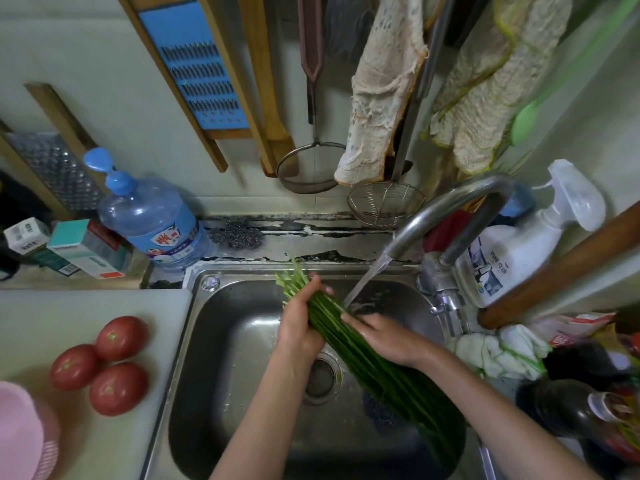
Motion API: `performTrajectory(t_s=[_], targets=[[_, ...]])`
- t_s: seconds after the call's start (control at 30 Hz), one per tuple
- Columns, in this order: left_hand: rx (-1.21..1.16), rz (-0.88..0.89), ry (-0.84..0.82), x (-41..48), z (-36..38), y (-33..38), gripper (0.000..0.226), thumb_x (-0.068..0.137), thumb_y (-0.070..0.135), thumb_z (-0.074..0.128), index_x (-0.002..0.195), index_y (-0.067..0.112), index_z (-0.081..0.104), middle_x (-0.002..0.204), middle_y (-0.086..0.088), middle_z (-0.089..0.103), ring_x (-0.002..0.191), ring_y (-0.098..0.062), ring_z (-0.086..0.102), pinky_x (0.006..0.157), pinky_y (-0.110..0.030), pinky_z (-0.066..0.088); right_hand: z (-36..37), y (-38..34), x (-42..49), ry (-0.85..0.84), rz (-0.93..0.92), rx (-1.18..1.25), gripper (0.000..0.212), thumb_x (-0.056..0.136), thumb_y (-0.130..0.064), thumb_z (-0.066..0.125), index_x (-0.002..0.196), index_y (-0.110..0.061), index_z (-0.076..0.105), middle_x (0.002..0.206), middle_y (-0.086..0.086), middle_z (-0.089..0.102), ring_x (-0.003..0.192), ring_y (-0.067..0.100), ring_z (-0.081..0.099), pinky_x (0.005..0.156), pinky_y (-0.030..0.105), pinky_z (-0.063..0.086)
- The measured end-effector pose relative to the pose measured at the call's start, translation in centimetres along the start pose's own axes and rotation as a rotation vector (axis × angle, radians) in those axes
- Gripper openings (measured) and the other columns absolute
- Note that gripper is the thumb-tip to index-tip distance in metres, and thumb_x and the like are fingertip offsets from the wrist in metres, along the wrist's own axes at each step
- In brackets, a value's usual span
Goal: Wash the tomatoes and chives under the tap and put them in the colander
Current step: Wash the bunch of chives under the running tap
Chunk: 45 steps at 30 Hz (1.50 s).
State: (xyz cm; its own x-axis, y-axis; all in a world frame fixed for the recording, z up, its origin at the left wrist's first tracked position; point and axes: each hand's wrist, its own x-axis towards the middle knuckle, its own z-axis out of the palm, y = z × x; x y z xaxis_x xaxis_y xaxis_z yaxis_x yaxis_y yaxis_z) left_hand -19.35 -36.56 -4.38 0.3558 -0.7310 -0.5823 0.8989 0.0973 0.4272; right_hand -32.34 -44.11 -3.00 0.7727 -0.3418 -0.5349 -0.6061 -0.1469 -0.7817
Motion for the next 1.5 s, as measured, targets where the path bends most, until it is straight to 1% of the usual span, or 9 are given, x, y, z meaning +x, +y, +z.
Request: performTrajectory(t_s=[0.1, 0.2, 0.37, 0.63, 0.77, 0.9, 1.17, 1.37, 1.5], targets=[[-0.069, 0.026, 0.098, 0.6, 0.5, -0.6, 0.028, 0.088, 0.037, 0.059, 0.069, 0.020, 0.049, 0.049, 0.007, 0.047, 0.042, -0.007, 0.048, 0.048, -0.024, 0.047, -0.3, 0.0, -1.2, -0.035, 0.019, 0.034, 0.061, 0.080, -0.072, 0.040, 0.128, -0.035, 0.050, 0.115, -0.018, 0.059, 0.106, 0.002, 0.056, 0.092, 0.024, 0.043], [-0.067, 0.067, 0.153, 0.6, 1.3, -0.8, 0.046, 0.087, 0.054, 0.053, 0.059, 0.020, 0.043, 0.049, 0.004, 0.047, 0.047, -0.012, 0.050, 0.064, -0.031, 0.046, 0.2, 0.7, -1.6, 0.023, -0.044, -0.110, 0.072, 0.069, -0.062, 0.070, 0.129, -0.033, 0.041, 0.111, -0.019, 0.056, 0.101, 0.000, 0.057, 0.082, 0.019, 0.046], [0.043, 0.069, 0.063, 0.7, 1.3, -0.4, 0.066, 0.081, 0.076, 0.035, 0.061, 0.015, 0.053, 0.076, -0.010, 0.068, 0.080, -0.026, 0.065, 0.094, -0.043, 0.046, 0.9, 2.0, -0.7, 0.263, -0.115, -0.123, 0.012, 0.071, -0.022, 0.065, 0.081, -0.026, 0.059, 0.060, -0.007, 0.055, 0.056, 0.009, 0.055, 0.057, 0.035, 0.047], [-0.071, 0.307, -0.041, 1.1, 1.5, 0.4, 0.046, 0.100, 0.012, 0.035, 0.136, 0.041, 0.033, 0.110, -0.018, 0.065, 0.076, -0.024, 0.067, 0.073, -0.041, 0.055, -0.3, 2.6, -1.1, 0.001, 0.024, 0.180, 0.016, 0.081, -0.019, 0.068, 0.079, -0.015, 0.052, 0.052, -0.003, 0.051, 0.043, 0.014, 0.046, 0.052, 0.031, 0.042], [-0.113, 0.255, 0.041, 0.9, 2.2, 0.2, 0.037, 0.100, 0.042, 0.034, 0.103, 0.017, 0.061, 0.053, 0.005, 0.049, 0.044, -0.009, 0.045, 0.050, -0.023, 0.040, -0.9, 2.8, -1.0, -0.161, 0.134, 0.378, 0.021, 0.081, -0.019, 0.071, 0.076, -0.015, 0.052, 0.047, -0.002, 0.042, 0.039, 0.012, 0.036, 0.042, 0.021, 0.033], [-0.177, 0.139, 0.154, 1.4, 2.4, 0.1, 0.064, 0.098, 0.055, 0.025, 0.045, 0.020, 0.037, 0.037, 0.007, 0.026, 0.031, -0.010, 0.028, 0.040, -0.020, 0.029, -0.4, 3.6, -0.9, -0.059, 0.209, 0.285, 0.031, 0.077, -0.016, 0.075, 0.097, -0.005, 0.055, 0.050, 0.001, 0.050, 0.040, 0.014, 0.043, 0.043, 0.023, 0.040], [0.150, 0.226, 0.012, -0.5, 2.0, -0.3, 0.024, 0.101, 0.018, 0.037, 0.112, 0.011, 0.056, 0.098, -0.009, 0.071, 0.083, -0.022, 0.069, 0.069, -0.035, 0.056, 0.0, 4.8, -1.4, 0.116, 0.072, 0.115, 0.015, 0.081, -0.014, 0.072, 0.086, -0.022, 0.059, 0.053, -0.007, 0.055, 0.041, -0.001, 0.048, 0.049, 0.017, 0.040], [0.364, 0.043, 0.096, -1.1, 3.4, -1.5, 0.051, 0.091, 0.062, 0.036, 0.077, 0.014, 0.048, 0.063, -0.012, 0.064, 0.065, -0.027, 0.063, 0.074, -0.038, 0.048, 1.5, 7.2, -1.0, 0.288, 0.011, -0.082, 0.007, 0.077, -0.014, 0.067, 0.083, -0.014, 0.063, 0.074, 0.009, 0.066, 0.070, 0.020, 0.062, 0.067, 0.044, 0.050], [0.428, 0.120, 0.139, -0.5, 4.2, -2.3, 0.040, 0.092, 0.045, 0.052, 0.067, 0.013, 0.051, 0.047, 0.001, 0.043, 0.047, -0.016, 0.042, 0.059, -0.033, 0.042, 1.7, 6.3, -0.8, 0.297, 0.020, -0.077, 0.019, 0.082, -0.016, 0.066, 0.073, -0.030, 0.056, 0.067, -0.003, 0.061, 0.065, 0.006, 0.057, 0.057, 0.018, 0.045]])
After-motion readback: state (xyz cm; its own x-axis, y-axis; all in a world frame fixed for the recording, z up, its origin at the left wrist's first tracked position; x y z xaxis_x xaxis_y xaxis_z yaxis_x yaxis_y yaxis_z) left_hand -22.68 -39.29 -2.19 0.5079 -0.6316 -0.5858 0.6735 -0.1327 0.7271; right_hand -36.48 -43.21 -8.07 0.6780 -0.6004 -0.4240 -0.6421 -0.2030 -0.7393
